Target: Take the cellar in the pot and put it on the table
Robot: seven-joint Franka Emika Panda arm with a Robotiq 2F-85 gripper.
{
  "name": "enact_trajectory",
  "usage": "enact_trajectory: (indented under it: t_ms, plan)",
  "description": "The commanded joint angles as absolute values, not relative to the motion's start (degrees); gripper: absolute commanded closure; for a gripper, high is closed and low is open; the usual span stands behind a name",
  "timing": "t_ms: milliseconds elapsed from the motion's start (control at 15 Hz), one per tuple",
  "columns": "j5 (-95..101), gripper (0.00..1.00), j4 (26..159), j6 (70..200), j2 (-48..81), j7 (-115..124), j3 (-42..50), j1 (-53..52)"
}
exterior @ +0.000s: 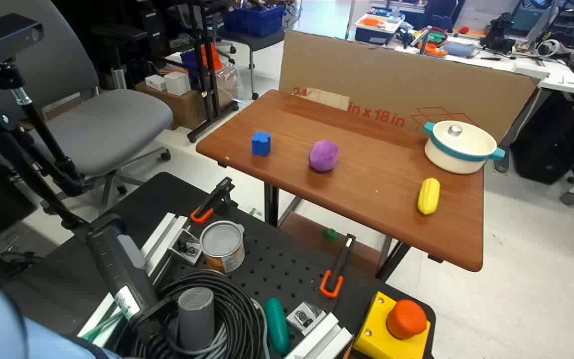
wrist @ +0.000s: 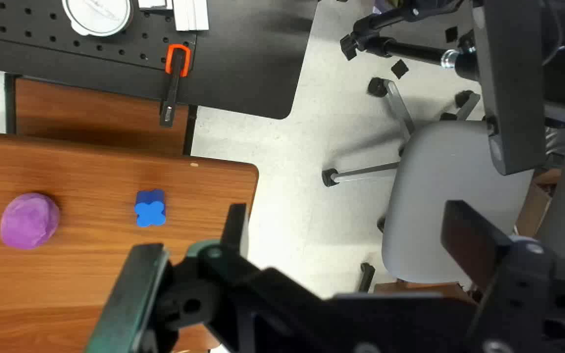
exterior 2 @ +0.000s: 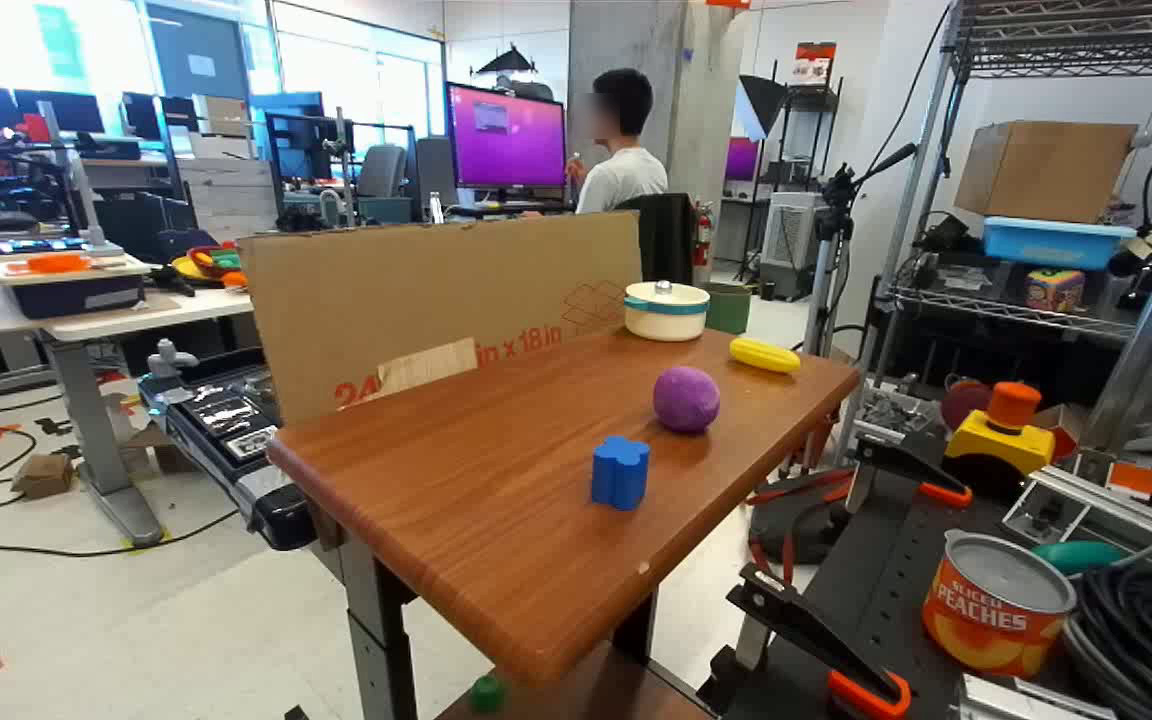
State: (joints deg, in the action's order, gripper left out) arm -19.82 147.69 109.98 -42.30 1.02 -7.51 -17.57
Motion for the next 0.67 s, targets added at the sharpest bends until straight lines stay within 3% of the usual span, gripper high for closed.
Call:
enact_trajectory:
  t_ms: [0, 333, 600]
  plan:
    - [-20.37, 0.0, 147.51, 109.62, -42.36, 0.5, -8.27, -16.57]
    - [-20.53, 0.0, 146.72, 110.56, -41.47, 0.99, -7.88, -15.86]
    - [-18.2, 0.0, 142.32, 120.69, -36.42, -2.27, -3.13, -9.78]
